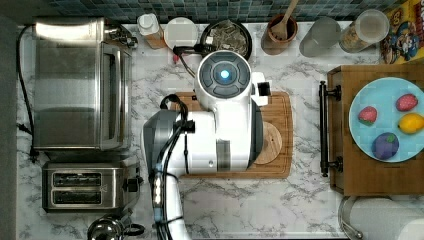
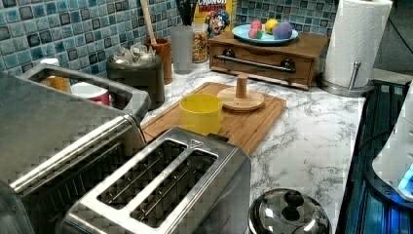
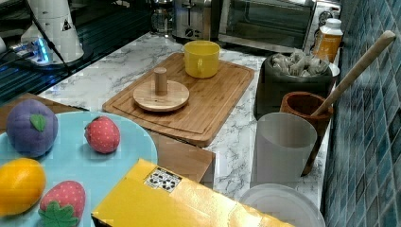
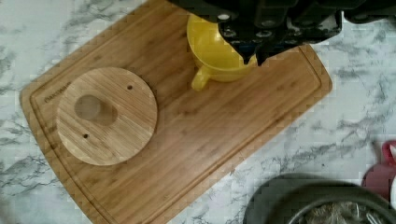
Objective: Get a tea bag.
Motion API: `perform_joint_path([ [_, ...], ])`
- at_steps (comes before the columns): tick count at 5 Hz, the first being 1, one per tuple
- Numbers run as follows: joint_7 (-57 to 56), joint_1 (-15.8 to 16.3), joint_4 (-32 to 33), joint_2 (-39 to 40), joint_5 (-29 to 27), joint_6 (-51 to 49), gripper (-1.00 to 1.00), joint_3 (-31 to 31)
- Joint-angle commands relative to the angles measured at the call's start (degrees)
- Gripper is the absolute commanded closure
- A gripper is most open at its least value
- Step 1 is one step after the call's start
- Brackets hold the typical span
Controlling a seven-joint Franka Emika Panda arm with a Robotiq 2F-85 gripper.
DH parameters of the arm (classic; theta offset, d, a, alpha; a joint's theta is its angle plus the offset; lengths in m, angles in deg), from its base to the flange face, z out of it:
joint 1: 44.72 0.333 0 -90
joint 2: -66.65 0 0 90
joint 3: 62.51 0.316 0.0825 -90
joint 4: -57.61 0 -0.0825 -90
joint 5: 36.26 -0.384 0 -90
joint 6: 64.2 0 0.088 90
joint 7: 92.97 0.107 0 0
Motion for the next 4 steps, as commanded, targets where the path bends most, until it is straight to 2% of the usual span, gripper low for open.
perform_joint_path([
  [1, 9.7, -0.23, -9.59, 3.15, 1.72, 10.35, 0.58, -0.79],
  [2, 9.43, 0.38, -7.29, 1.65, 1.62, 16.68, -1.0, -1.11],
  [3, 11.51, 1.1, -6.41, 2.07, 4.86, 21.58, -1.0, -1.09],
  [4, 14.81, 2.12, -10.12, 6.64, 9.67, 19.05, -1.0, -1.3],
])
